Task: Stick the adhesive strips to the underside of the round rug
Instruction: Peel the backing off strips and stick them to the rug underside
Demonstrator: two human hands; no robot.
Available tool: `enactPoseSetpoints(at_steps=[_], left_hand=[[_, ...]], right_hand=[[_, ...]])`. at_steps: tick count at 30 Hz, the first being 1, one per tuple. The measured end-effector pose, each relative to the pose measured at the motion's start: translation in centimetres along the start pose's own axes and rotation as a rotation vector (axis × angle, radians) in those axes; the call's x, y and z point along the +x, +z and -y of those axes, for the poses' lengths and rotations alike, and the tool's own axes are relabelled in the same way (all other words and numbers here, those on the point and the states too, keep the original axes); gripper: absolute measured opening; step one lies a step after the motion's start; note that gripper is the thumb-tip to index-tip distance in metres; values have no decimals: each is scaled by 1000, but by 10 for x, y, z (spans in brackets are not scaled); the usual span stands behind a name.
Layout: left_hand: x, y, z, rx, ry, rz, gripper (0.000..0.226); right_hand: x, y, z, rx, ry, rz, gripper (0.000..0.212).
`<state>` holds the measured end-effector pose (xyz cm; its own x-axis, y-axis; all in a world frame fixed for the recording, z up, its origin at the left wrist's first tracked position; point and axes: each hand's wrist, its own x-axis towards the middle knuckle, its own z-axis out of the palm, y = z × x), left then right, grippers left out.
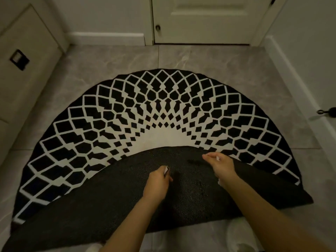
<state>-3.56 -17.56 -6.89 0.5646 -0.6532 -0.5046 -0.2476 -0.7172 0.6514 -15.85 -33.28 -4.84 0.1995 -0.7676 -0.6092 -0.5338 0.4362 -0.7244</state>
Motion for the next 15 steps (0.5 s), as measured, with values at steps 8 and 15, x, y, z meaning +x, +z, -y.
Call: enactPoseSetpoints(at_steps=[8, 15], left_hand=[[70, 32, 31, 560, 299, -1, 38], [98, 53, 39, 706, 396, 93, 53]], right_hand=[[72, 37, -26, 12, 54, 50, 5], [112, 47, -47, -21, 75, 12, 12]])
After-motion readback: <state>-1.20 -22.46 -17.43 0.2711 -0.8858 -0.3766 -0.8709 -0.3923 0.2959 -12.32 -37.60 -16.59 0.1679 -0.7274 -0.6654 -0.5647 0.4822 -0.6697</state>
